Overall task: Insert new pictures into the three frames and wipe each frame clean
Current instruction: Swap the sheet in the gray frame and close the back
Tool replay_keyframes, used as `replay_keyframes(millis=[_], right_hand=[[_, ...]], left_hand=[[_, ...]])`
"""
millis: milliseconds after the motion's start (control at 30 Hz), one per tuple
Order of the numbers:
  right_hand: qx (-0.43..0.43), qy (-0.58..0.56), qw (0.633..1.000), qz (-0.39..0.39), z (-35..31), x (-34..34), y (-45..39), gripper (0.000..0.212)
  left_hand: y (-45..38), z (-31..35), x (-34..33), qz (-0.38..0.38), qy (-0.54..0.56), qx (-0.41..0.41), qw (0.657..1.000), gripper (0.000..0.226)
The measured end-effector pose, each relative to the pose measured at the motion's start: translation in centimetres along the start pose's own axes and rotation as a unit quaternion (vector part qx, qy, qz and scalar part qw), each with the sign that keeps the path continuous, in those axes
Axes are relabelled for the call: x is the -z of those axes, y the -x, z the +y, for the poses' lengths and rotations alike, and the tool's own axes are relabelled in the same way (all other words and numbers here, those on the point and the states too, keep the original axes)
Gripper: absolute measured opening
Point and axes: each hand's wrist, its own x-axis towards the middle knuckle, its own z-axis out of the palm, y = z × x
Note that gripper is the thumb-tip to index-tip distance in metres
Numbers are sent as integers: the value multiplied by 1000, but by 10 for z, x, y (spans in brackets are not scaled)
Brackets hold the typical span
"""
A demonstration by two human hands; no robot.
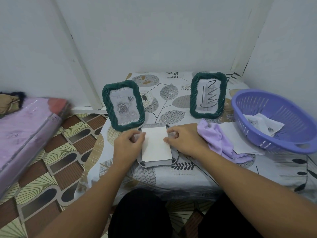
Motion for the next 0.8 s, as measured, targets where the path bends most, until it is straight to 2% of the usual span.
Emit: replay_keyframes(millis=[100,167,400,600,800], right_hand=[[-12,-25,996,87,4,5,-1,24],[-34,-1,994,107,6,13,-2,19],[-95,176,979,32,17,23,1,57],[-93,218,971,14,10,25,4,59],[-114,200,973,-3,14,26,0,63]], left_hand=[[-1,-3,0,33,-19,31,999,15],[-1,-4,0,35,-32,57,997,19],[-2,-2,-2,6,-44,73,996,17],[-1,0,-1,5,-54,80,995,17],[-1,0,-1,4,-50,80,996,17]])
